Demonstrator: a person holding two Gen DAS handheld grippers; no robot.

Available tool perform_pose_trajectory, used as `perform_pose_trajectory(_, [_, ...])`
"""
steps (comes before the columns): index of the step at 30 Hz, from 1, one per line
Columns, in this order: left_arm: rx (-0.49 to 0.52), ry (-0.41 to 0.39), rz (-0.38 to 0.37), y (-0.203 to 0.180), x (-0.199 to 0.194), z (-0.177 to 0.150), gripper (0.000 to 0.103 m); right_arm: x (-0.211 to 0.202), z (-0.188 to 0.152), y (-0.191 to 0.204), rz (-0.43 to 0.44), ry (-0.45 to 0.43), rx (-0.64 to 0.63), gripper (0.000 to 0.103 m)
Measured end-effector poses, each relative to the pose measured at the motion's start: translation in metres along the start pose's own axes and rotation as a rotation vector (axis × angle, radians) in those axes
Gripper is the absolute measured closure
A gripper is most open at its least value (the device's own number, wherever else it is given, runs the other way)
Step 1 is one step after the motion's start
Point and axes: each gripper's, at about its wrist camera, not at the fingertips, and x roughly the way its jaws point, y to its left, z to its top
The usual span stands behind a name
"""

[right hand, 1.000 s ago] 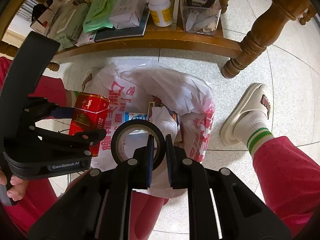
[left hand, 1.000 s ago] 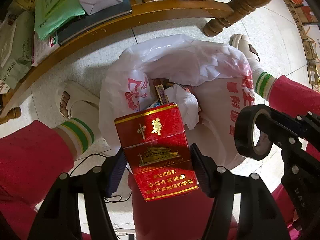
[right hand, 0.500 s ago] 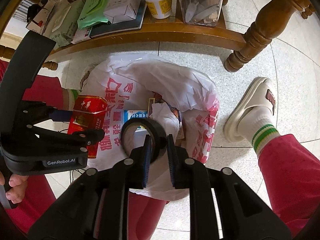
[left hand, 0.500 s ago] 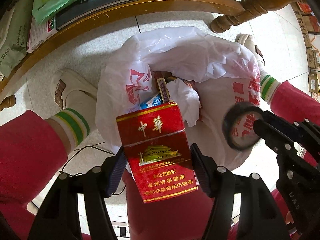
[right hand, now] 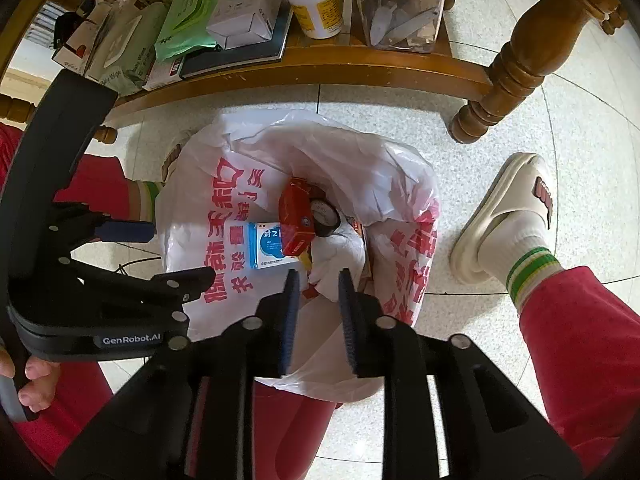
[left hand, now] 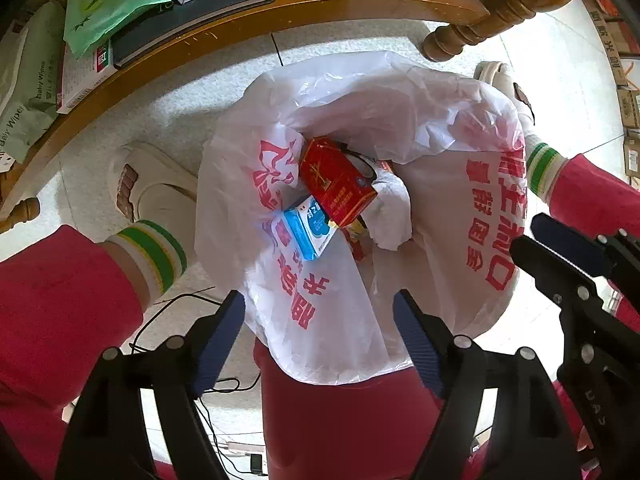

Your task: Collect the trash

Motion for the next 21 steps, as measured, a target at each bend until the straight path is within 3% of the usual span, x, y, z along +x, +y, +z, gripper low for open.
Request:
perform_pose_trajectory(10, [0.003, -0.075, 0.068, -0.006, -0.017, -0.002, 0.021, -0.008, -0.002, 0.003, -0.005, -0.018, 0.001, 0.070])
perform_pose_trajectory(14, [0.024, -0.140, 0.131, -0.013, -0.033, -0.011, 0.021, -0.022, -0.006, 0.009, -0.014, -0.054, 0.002, 0.066])
perform_pose_trajectory(21, [0.018, -0.260, 0.175, -0.020, -0.066, -0.032, 0.021, -0.058, -0.020, 0.017, -0.038, -0.149, 0.024, 0.065])
